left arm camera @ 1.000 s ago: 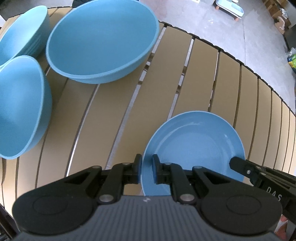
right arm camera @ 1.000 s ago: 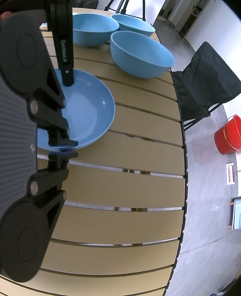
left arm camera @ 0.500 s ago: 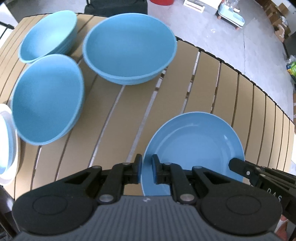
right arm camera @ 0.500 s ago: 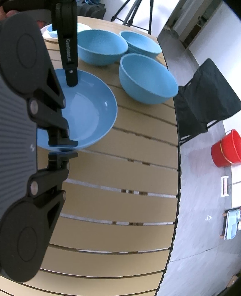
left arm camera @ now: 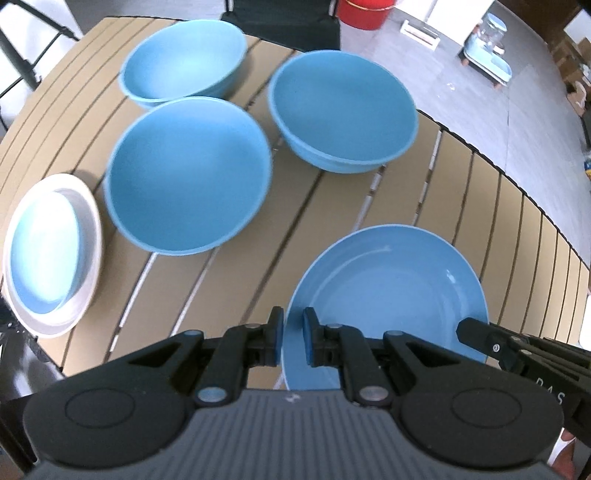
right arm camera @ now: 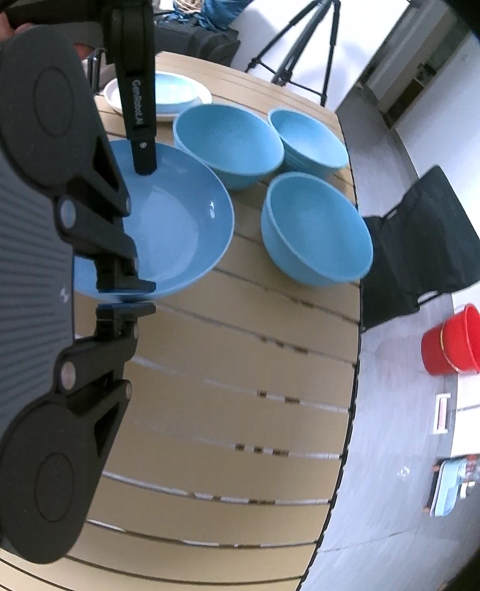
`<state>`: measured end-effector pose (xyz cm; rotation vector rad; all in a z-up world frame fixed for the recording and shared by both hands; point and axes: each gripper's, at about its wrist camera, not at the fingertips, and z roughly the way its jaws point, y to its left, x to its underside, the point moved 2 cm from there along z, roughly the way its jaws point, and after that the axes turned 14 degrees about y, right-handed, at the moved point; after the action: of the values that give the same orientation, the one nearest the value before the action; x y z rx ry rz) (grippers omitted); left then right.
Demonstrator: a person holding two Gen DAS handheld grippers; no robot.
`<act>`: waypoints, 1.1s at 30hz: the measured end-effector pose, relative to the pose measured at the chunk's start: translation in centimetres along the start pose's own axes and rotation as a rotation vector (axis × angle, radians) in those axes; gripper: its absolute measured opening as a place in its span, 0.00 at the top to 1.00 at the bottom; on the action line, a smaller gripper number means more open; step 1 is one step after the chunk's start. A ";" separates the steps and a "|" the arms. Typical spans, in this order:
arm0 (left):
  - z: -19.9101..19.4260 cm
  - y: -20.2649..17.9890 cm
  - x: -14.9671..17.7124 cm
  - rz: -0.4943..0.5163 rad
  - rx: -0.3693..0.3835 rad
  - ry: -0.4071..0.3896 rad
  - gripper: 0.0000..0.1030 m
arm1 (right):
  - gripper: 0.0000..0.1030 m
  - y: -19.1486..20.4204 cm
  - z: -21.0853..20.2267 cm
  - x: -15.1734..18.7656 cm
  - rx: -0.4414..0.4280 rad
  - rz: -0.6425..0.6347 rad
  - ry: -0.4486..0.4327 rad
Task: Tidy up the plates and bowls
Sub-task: 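Lift the shallow blue plate with both tools and carry it toward the stack, then lower the shallow blue plate onto the stacked blue and cream plates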
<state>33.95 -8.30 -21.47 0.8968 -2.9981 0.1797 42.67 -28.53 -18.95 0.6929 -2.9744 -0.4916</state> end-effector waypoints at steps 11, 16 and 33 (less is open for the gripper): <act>-2.0 5.2 1.1 -0.078 0.015 -0.026 0.89 | 0.96 5.3 0.1 -0.1 -0.003 -0.085 0.019; -2.6 8.0 1.7 -0.112 0.020 -0.030 0.89 | 0.96 7.8 0.6 0.1 -0.004 -0.113 0.030; -4.0 16.8 2.7 -0.195 0.030 -0.034 0.89 | 0.96 16.1 3.2 0.3 0.004 -0.182 0.060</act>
<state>22.37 4.56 -19.24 1.1993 -2.9211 0.2092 35.23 -14.09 -16.91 0.9662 -2.8721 -0.4658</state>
